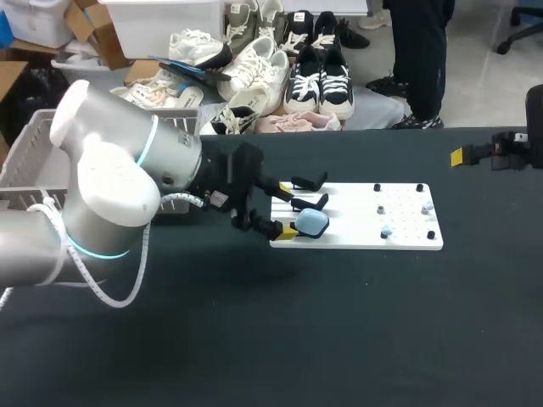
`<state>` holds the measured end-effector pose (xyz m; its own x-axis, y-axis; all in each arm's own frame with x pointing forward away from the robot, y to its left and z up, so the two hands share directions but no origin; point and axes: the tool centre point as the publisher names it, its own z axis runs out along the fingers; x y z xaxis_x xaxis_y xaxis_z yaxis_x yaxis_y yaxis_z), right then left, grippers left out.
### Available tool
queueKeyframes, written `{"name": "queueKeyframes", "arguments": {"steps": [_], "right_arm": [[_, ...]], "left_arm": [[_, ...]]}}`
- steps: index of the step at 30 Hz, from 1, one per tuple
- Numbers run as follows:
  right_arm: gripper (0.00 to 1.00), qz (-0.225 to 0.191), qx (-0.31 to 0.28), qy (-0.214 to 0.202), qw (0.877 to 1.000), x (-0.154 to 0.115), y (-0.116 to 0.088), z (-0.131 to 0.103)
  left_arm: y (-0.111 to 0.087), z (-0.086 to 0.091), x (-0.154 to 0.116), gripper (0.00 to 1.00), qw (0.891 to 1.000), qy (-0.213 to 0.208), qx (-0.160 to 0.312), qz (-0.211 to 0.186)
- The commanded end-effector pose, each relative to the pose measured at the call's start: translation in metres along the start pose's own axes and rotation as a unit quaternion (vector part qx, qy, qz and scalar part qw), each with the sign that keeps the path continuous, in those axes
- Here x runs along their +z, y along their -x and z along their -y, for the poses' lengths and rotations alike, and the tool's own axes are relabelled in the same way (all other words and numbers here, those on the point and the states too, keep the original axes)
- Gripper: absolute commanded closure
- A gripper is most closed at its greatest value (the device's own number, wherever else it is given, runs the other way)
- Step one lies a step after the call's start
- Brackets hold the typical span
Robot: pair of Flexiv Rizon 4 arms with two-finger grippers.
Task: Pick up each earbud case from the left stands, insert the matching earbuds, close the lid, and place the case in the box.
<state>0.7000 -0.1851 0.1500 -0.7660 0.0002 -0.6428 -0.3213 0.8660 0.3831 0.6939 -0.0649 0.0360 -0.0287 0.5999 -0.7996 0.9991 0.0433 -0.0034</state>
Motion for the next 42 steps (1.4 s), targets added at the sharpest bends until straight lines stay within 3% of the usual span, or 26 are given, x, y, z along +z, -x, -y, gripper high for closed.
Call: {"name": "queueKeyframes", "arguments": {"steps": [1,32,40,42], "right_arm": [[0.00,0.000,0.000,0.000,1.000,0.000,0.000,0.000],[0.00,0.000,0.000,0.000,1.000,0.000,0.000,0.000],[0.00,0.000,0.000,0.000,1.000,0.000,0.000,0.000],[0.00,0.000,0.000,0.000,1.000,0.000,0.000,0.000]], "left_arm": [[0.000,0.000,0.010,0.00,1.000,0.003,0.000,-0.009],[-0.001,-0.004,0.032,0.00,1.000,-0.014,-0.015,-0.007],[-0.003,-0.004,0.033,0.13,1.000,-0.019,-0.020,-0.005],[-0.003,-0.004,0.033,0.22,1.000,-0.020,-0.022,-0.004]]}}
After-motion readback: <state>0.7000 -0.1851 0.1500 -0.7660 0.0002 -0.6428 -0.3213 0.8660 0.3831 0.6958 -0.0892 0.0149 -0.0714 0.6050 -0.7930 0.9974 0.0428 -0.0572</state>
